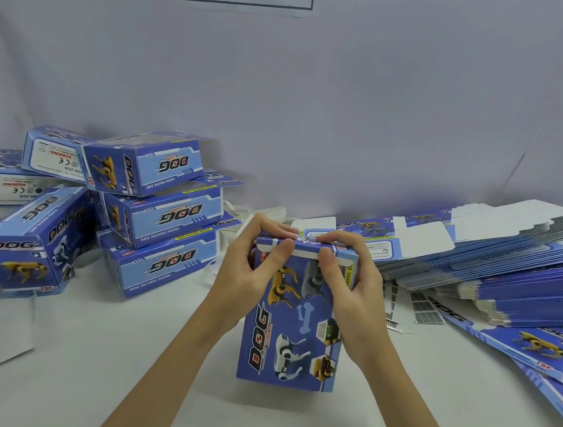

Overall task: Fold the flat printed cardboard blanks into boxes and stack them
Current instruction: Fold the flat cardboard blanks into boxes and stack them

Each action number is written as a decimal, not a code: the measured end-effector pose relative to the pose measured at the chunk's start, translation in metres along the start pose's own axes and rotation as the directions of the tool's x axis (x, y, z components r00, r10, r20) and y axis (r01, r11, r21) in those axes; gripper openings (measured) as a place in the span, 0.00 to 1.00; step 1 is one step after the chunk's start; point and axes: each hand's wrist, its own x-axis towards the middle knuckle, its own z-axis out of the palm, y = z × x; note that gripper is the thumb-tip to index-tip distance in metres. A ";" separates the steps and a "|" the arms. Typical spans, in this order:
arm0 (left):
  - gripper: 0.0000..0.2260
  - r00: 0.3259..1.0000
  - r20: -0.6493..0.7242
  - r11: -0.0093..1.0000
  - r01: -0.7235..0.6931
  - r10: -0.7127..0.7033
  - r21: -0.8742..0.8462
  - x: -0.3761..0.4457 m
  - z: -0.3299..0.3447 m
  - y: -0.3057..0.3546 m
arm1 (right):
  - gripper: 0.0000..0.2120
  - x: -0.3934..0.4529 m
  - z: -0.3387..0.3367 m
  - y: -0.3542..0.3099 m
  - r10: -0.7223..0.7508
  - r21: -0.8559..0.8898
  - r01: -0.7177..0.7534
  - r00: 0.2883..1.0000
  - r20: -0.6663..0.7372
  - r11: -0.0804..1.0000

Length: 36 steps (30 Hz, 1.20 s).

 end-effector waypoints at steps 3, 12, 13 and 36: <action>0.06 0.999 -0.003 0.999 0.043 -0.043 -0.026 0.000 0.000 0.005 | 0.12 -0.002 0.000 0.001 -0.028 -0.006 0.028 1.000 0.008 1.000; 0.06 0.993 -0.042 0.990 0.106 -0.111 -0.096 0.001 -0.002 0.008 | 0.17 -0.002 -0.002 -0.003 0.054 0.054 -0.055 0.998 0.017 0.997; 0.06 0.994 -0.044 0.992 0.098 -0.101 -0.082 0.001 -0.003 0.007 | 0.17 -0.002 -0.002 -0.003 0.050 0.048 -0.051 0.999 0.017 0.998; 0.59 0.981 0.181 0.637 -0.185 0.073 0.748 -0.002 -0.006 -0.015 | 0.37 0.004 -0.006 0.007 0.069 0.329 0.012 0.970 -0.232 0.944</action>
